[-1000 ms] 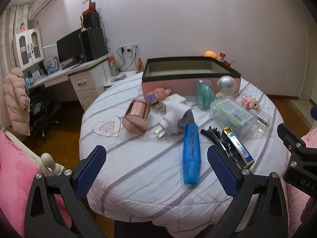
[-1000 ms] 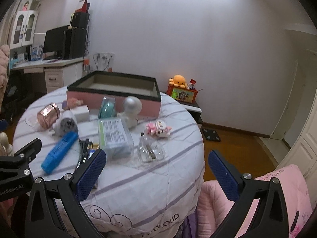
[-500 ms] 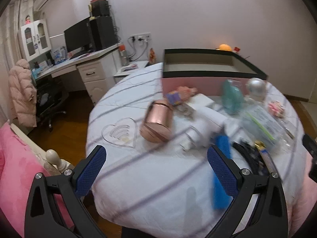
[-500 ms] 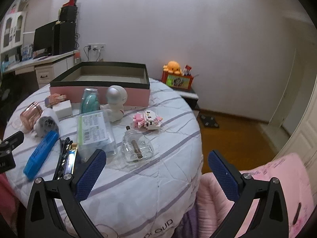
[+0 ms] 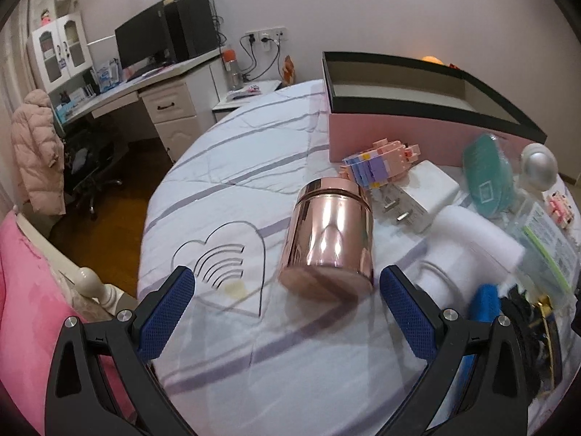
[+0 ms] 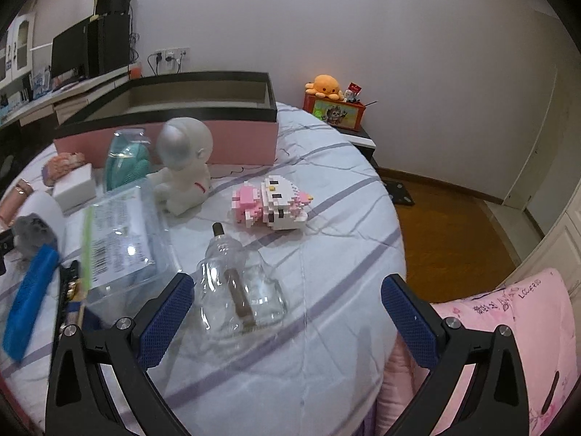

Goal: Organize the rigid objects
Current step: 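Grasp the copper canister with the left tool while the right tool grasps the glass bottle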

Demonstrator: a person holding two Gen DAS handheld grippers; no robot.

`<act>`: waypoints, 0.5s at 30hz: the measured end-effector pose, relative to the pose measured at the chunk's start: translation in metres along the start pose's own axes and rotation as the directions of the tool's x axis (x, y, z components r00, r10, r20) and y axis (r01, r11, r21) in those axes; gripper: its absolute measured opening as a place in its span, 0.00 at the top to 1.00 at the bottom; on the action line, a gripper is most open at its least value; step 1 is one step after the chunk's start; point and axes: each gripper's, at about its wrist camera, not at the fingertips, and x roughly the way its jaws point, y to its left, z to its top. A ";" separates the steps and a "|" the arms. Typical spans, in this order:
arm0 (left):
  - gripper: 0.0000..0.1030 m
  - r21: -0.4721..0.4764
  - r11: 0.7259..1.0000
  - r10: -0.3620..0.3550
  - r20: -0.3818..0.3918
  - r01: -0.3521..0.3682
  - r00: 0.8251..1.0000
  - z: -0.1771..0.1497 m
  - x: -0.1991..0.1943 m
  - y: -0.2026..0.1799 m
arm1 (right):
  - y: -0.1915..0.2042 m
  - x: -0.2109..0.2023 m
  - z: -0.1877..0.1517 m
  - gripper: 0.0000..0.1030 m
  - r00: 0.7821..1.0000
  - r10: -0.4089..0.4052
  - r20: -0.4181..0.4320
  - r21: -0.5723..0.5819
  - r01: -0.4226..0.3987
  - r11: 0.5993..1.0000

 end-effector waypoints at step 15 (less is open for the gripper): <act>0.54 0.018 0.995 -0.094 0.046 0.094 0.994 -0.001 -0.001 -0.005 | 0.001 0.011 0.009 0.50 0.991 0.133 -0.026 0.045 -0.132 0.990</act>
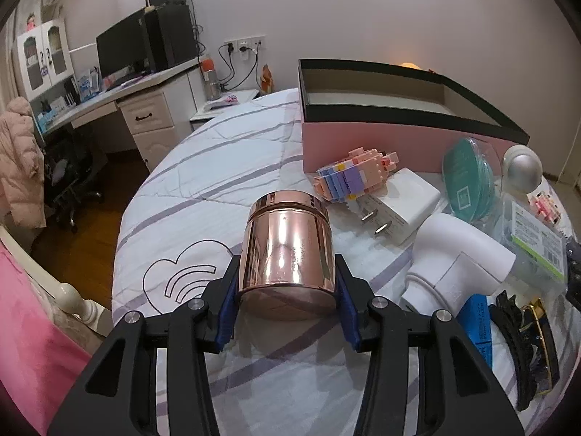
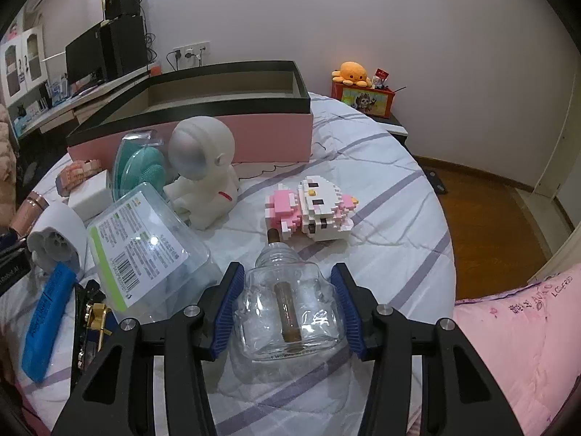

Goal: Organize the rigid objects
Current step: 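Grasp the copper canister with the left tool while the right tool grasps the glass bottle, then carry both items into the pink box and open both tools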

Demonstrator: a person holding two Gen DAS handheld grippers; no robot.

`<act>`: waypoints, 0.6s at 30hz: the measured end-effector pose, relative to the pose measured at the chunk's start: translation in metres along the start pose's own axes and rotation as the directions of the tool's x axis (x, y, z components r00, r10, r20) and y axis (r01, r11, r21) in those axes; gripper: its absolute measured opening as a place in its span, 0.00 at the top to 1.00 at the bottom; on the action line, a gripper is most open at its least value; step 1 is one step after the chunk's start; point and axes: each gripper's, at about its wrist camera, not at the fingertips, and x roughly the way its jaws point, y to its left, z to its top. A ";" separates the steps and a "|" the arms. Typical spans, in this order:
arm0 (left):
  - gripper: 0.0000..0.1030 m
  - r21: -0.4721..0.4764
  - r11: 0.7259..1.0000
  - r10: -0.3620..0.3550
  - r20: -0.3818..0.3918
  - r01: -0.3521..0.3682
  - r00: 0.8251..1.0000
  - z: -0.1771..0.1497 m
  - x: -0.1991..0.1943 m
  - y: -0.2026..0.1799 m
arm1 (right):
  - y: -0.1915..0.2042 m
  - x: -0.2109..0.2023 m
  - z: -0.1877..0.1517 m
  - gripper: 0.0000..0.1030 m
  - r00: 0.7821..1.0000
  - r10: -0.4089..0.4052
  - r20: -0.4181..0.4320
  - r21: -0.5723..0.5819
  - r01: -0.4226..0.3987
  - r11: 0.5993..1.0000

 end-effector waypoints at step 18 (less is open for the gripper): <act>0.54 -0.016 1.000 -0.010 0.116 0.012 0.993 0.001 -0.067 -0.004 | -0.006 -0.072 0.005 0.50 0.988 0.001 0.153 0.022 -0.004 1.000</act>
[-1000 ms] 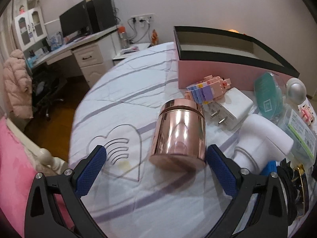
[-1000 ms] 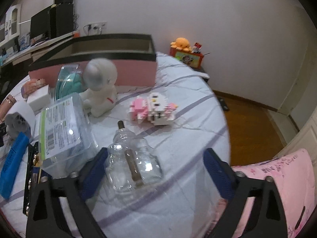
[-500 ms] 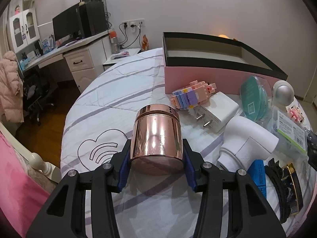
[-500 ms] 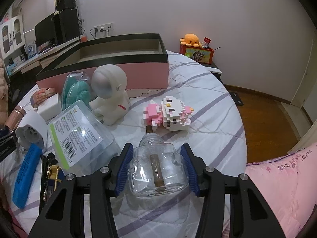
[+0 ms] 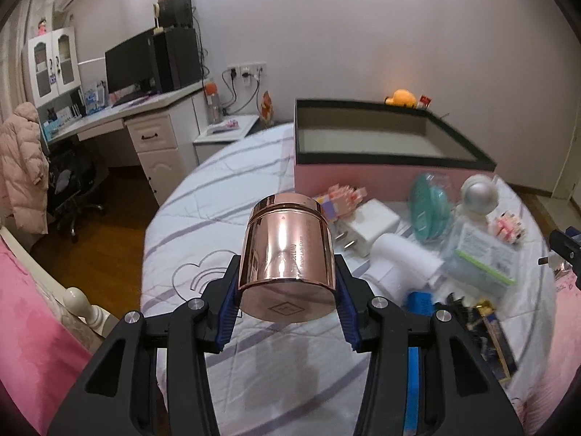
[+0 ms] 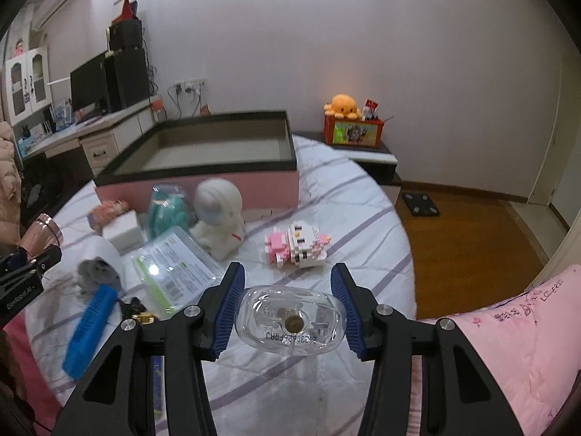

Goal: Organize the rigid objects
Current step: 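Carry both items into the pink box and open both tools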

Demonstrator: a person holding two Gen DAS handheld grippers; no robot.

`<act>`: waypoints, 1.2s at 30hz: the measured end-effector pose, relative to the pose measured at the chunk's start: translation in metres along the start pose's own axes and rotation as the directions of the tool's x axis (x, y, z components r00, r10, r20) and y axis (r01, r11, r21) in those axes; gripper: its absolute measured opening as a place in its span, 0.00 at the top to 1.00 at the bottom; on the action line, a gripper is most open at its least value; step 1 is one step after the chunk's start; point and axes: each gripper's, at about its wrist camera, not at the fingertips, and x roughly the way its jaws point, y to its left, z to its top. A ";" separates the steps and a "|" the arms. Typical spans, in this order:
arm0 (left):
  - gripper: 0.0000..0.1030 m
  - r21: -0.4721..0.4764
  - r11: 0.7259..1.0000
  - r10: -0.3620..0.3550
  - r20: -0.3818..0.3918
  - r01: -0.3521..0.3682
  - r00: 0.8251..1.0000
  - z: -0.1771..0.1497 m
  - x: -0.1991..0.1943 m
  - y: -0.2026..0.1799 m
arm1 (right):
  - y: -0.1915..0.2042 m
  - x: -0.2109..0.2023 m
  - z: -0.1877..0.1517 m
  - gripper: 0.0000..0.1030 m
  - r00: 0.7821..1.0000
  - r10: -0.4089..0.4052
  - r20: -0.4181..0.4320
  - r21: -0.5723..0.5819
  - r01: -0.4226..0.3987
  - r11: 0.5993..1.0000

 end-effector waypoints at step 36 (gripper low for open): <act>0.54 0.021 1.000 -0.011 0.250 0.006 0.968 0.029 -0.111 -0.016 | 0.003 -0.110 0.025 0.50 0.958 0.069 0.280 -0.020 -0.066 0.998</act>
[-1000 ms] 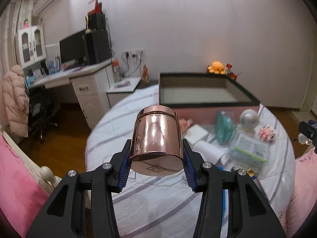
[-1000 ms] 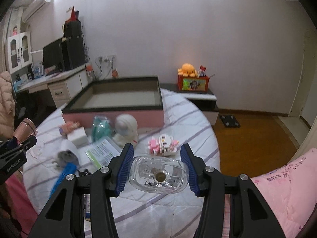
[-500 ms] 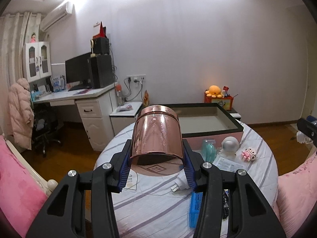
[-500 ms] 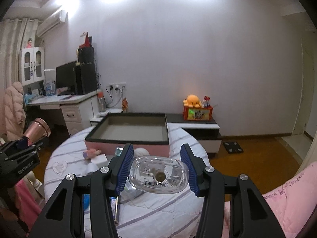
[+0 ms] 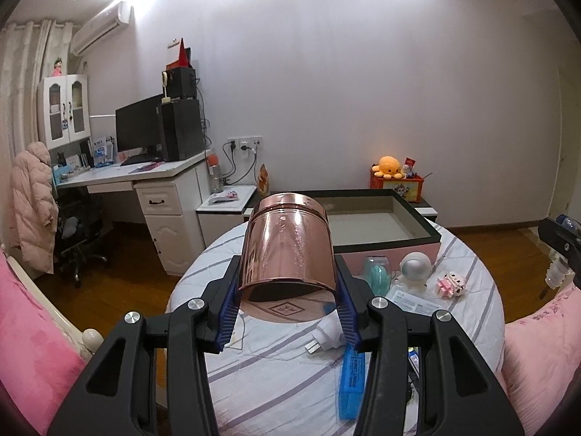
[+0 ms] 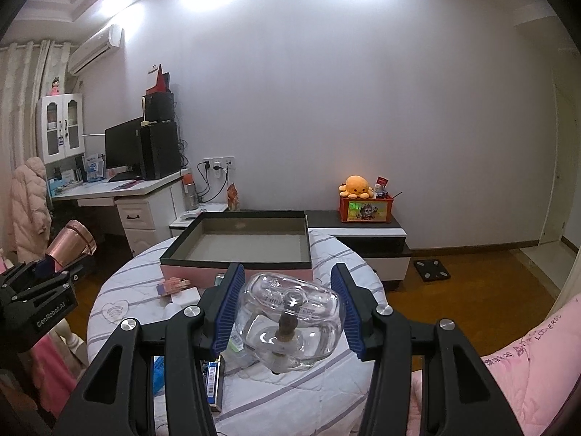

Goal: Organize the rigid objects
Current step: 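Carry both items into the pink box and open both tools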

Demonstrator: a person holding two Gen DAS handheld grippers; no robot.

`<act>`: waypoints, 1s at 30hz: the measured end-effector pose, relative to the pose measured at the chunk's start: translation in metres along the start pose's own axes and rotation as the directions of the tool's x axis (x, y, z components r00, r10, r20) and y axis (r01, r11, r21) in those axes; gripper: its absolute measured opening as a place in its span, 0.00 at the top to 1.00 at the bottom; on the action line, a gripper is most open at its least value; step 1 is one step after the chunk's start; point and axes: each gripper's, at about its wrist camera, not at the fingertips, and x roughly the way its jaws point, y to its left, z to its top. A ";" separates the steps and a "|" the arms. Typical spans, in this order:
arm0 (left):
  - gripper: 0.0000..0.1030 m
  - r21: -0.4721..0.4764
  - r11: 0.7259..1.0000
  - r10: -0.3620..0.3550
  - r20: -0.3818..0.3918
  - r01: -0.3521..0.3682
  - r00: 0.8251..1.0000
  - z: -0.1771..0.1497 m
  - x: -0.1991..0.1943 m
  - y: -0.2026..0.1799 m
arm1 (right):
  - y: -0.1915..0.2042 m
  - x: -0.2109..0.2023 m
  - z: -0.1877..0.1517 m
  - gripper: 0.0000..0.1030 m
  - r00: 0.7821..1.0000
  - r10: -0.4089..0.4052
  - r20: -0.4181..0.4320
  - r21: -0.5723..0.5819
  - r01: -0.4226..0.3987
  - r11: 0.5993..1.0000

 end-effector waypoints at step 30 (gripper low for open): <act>0.54 0.045 0.997 -0.048 -0.261 0.062 0.964 0.062 0.245 -0.040 | 0.000 0.241 0.047 0.50 0.982 0.039 -0.186 -0.068 -0.052 0.996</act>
